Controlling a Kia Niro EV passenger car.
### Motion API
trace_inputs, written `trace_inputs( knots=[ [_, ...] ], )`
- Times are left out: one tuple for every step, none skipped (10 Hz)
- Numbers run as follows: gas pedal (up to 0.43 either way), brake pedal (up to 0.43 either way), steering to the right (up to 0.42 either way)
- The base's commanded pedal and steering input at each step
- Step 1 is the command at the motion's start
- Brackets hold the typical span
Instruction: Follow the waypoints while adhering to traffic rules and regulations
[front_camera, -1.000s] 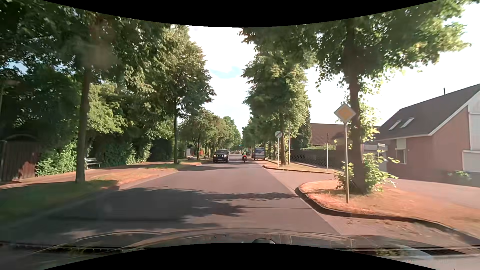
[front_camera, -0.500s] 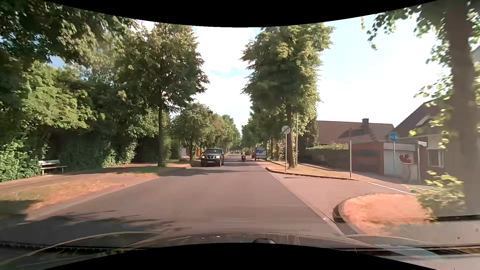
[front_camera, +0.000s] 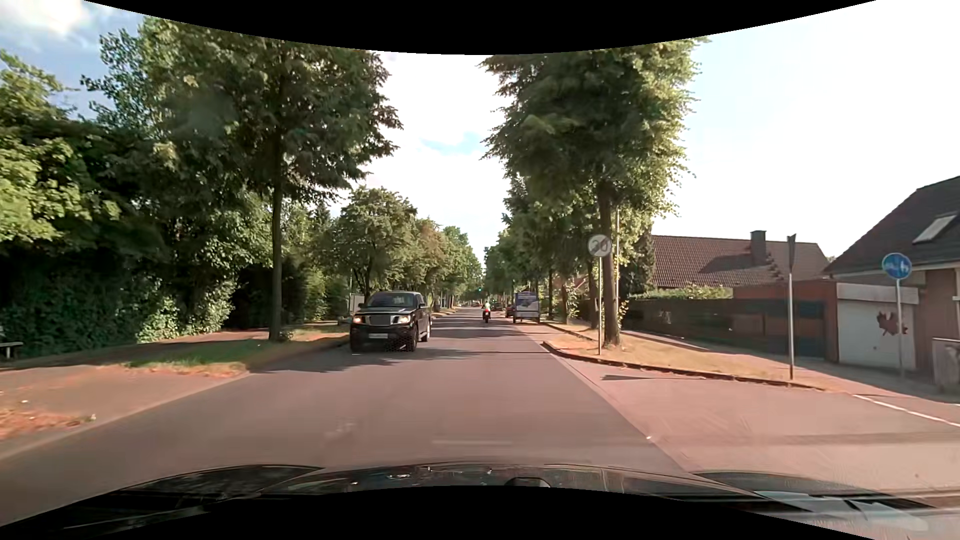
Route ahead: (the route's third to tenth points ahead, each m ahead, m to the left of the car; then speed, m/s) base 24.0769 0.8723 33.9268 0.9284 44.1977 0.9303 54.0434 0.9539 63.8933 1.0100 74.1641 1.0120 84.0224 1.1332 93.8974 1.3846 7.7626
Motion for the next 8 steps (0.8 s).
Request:
trace_inputs(
  knots=[
    [0.260,0.000,-0.007],
    [0.280,0.000,-0.007],
    [0.299,0.000,-0.007],
    [0.331,0.000,-0.007],
    [0.339,0.000,-0.007],
    [0.339,0.000,-0.007],
    [0.339,0.000,-0.007],
    [0.339,0.000,-0.007]
  ],
)
